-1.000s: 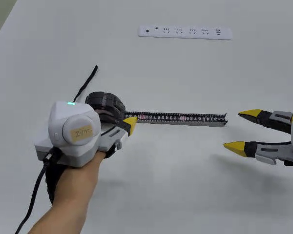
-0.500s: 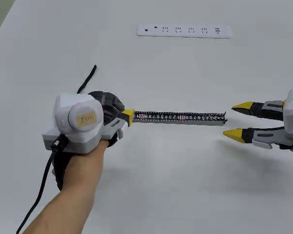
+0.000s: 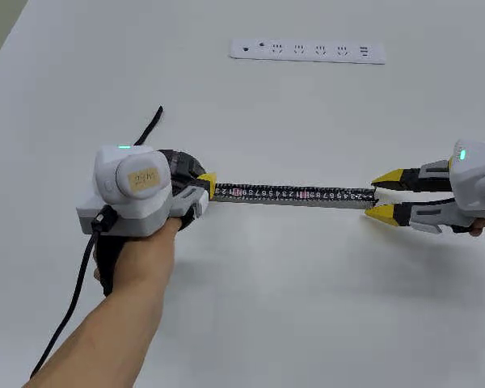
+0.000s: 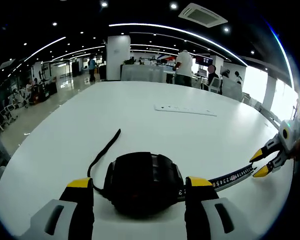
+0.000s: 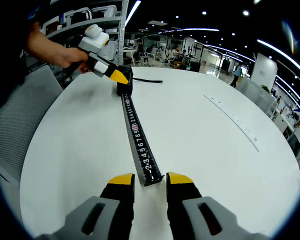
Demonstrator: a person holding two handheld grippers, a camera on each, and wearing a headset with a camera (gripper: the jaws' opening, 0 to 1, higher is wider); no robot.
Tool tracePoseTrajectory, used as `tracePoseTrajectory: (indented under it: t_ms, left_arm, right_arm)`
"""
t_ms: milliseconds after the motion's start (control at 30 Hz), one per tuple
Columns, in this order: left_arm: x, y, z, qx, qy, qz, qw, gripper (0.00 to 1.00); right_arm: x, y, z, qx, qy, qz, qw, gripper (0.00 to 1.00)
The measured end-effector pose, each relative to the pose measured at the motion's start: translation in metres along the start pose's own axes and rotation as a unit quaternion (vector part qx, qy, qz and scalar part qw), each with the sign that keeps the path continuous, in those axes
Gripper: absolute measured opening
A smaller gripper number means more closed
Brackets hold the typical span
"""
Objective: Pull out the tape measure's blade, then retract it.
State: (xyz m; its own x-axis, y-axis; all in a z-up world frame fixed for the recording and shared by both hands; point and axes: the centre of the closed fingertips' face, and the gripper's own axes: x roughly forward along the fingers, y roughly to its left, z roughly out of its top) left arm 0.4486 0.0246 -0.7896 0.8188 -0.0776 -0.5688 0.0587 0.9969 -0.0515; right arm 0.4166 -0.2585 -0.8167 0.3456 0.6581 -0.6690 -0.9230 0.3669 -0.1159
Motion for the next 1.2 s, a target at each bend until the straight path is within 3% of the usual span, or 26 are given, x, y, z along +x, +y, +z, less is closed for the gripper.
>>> tracePoseTrajectory:
  t_ms: [500,600,667,1200]
  left_arm:
    - [0.009,-0.004,-0.005,-0.012,0.01,-0.003,0.9999,0.66]
    - [0.011,-0.006,-0.008,0.025,0.017,-0.001,0.9995,0.65]
    - [0.011,-0.005,-0.008,0.014,0.015,0.001,0.9998,0.65]
    - [0.01,-0.003,-0.007,0.006,0.029,-0.004,0.9996,0.62]
  right_arm:
    - [0.004,-0.003,-0.004,-0.001,0.006,0.004,1.0,0.14]
    - [0.004,-0.003,-0.004,-0.002,0.007,0.005,1.0,0.13]
    - [0.004,-0.003,-0.004,-0.002,0.008,0.005,1.0,0.13]
    - [0.004,-0.004,-0.004,-0.009,0.012,0.003,0.9999,0.12]
